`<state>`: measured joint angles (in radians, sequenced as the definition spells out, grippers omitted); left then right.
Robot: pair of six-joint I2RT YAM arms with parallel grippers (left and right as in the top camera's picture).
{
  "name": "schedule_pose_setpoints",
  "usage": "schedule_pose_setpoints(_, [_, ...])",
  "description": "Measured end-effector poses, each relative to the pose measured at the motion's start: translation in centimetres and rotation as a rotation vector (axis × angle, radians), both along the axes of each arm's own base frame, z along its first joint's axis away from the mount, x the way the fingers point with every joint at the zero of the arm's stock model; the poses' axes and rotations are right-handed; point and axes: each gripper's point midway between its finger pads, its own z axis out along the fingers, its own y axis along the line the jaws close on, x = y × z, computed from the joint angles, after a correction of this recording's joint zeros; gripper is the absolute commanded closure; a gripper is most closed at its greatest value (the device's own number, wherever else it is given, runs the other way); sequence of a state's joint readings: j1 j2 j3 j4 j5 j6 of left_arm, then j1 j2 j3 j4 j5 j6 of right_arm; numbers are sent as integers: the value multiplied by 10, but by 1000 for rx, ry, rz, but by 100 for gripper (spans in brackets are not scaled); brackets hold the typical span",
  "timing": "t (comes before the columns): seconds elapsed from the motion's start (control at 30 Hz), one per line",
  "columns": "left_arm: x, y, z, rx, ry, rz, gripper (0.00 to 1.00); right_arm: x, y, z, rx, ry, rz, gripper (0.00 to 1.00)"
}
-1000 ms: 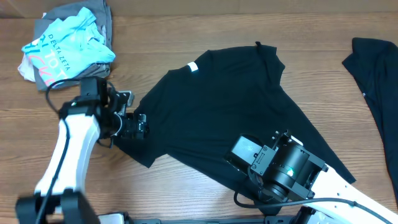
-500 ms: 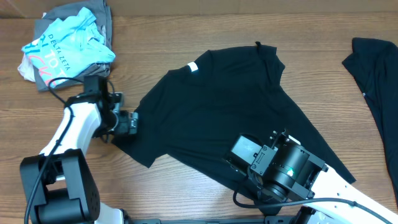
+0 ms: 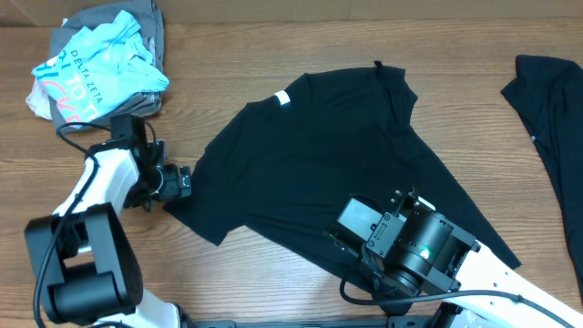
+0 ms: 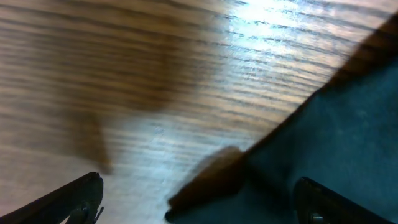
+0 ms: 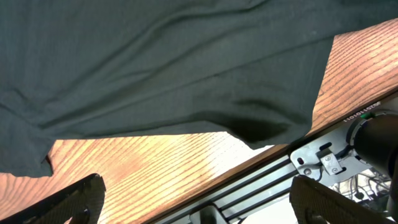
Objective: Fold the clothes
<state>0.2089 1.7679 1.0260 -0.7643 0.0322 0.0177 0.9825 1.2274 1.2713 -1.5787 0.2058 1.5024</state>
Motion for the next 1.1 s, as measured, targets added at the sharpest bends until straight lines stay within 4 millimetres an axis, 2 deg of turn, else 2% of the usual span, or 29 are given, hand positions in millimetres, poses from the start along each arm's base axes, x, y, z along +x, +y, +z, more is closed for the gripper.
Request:
schedule_pose_setpoints(0.27, [3, -4, -6, -5, 3, -14, 0, -1, 1, 0, 2, 6, 12, 1])
schedule_pose_setpoints(0.33, [4, -5, -6, -9, 0, -14, 42, 0, 2, 0, 6, 4, 12, 1])
schedule_pose_setpoints(0.37, [5, -5, -6, -13, -4, -15, 58, 0, 2, 0, 8, 3, 12, 1])
schedule_pose_setpoints(0.4, [6, -6, -6, -17, -7, -17, 71, 0, 2, 0, 9, 2, 12, 1])
schedule_pose_setpoints(0.43, [7, -7, -7, -22, -8, -18, 77, 0, 2, 0, 9, 2, 12, 1])
schedule_pose_setpoints(0.47, [7, -8, -7, -27, -8, -18, 91, 0, 2, 0, 9, 2, 12, 1])
schedule_pose_setpoints(0.5, [7, -9, -7, -33, -7, -19, 96, 0, 2, 0, 9, 2, 12, 1])
schedule_pose_setpoints(0.77, [6, -12, -8, -50, -6, -21, 96, 0, 2, 0, 9, 2, 12, 1])
schedule_pose_setpoints(0.93, [7, -9, -6, -86, -6, 70, 96, 1, 4, 0, 16, -4, 12, 1])
schedule_pose_setpoints(1.0, [9, -2, -3, -128, -18, 128, 96, 1, 4, 0, 16, -4, 12, 1])
schedule_pose_setpoints(1.1, [10, 20, 3, -184, -47, 248, 96, 1, 4, 0, 15, -3, 13, 1])
